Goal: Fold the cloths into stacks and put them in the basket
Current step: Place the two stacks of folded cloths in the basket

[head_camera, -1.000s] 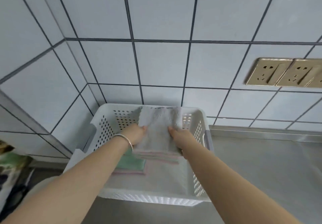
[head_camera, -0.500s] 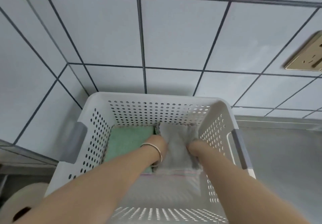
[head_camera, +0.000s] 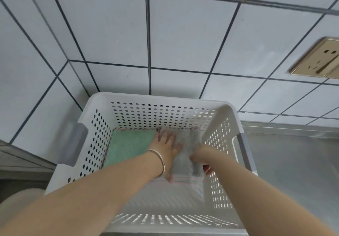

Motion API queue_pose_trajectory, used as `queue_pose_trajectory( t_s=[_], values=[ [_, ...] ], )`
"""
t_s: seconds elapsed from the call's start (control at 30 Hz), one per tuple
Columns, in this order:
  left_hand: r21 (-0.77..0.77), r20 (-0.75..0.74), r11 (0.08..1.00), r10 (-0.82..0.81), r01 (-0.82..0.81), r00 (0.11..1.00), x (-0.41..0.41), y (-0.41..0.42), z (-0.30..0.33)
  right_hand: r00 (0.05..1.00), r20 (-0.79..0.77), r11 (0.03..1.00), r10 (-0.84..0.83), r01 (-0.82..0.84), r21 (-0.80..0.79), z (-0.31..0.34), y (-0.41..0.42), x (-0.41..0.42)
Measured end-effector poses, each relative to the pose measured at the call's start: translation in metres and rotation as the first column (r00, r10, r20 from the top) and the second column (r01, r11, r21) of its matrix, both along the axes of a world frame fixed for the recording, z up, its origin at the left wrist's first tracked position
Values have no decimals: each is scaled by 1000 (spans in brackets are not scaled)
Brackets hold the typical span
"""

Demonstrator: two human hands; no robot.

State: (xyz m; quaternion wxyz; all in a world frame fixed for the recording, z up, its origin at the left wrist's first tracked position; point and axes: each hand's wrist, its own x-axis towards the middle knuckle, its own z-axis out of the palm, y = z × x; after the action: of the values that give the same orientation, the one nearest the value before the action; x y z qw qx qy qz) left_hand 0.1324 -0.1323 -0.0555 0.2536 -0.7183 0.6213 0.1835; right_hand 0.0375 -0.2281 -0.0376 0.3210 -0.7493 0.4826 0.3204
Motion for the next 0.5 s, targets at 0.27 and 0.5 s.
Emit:
queue_pose_trajectory(
  t_s=[0.27,0.5],
  values=[
    [76,-51,997,12,-8,999,12,6,-4,997,-3,995,-74,74,60,7,-7,-6],
    [104,-119,994,52,-40,992,4,5,-5,998,-37,999,-44,45,27,-15,4,-10]
  ],
)
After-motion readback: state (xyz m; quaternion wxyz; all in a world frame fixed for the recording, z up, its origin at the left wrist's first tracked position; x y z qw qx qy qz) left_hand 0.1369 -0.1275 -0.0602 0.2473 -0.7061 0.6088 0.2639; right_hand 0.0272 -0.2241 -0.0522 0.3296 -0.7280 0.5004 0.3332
